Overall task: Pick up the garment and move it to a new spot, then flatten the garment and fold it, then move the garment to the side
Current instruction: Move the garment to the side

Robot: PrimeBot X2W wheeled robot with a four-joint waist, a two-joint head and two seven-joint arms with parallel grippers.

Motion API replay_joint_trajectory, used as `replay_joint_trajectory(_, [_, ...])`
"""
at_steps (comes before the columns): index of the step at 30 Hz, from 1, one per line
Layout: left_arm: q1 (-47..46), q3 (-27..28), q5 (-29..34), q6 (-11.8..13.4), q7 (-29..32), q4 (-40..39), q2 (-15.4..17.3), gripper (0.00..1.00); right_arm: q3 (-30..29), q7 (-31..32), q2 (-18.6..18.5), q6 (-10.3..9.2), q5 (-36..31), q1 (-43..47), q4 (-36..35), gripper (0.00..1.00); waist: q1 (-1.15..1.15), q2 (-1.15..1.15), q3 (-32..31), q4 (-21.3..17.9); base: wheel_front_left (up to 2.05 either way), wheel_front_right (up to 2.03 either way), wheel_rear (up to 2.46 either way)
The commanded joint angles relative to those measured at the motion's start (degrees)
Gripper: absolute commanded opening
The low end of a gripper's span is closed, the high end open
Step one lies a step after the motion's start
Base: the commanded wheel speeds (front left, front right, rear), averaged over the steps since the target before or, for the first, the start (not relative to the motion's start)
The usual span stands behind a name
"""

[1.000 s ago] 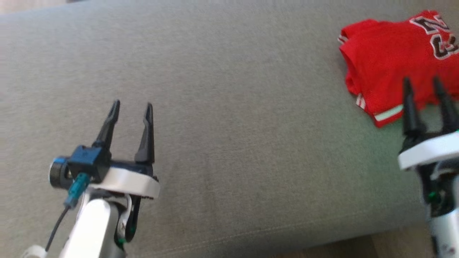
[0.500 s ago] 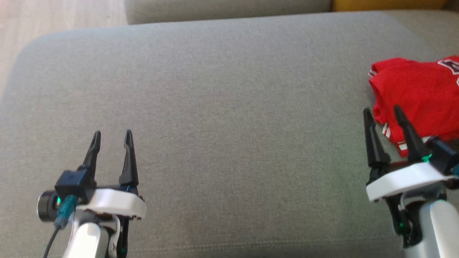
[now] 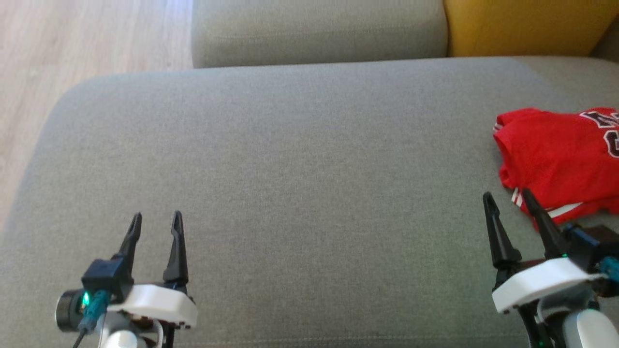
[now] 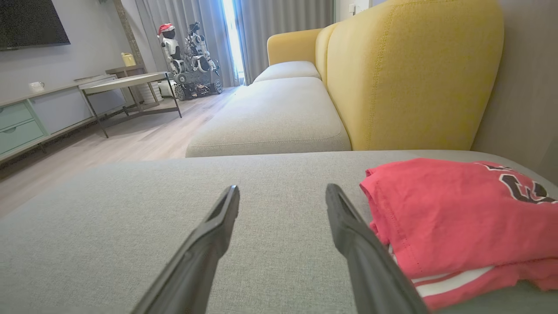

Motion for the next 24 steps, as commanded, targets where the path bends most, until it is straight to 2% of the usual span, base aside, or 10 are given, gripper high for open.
replay_joint_trajectory(1, [-1.65,1.88,-0.23,-0.23,-0.68,-1.42,0.97,1.00,1.08,0.20,-0.61,0.20,-0.65,-1.02,-2.48,1.00,0.00,0.00,-0.65,0.12,0.00,0.00,0.00])
replay_joint_trajectory(24, [-1.91,0.77,-0.06,-1.38,-0.70,0.06,1.68,1.00,0.07,0.65,-0.26,0.20,-1.85,0.38,-3.65,1.00,0.00,0.00,-1.32,-0.75,0.00,0.00,0.00])
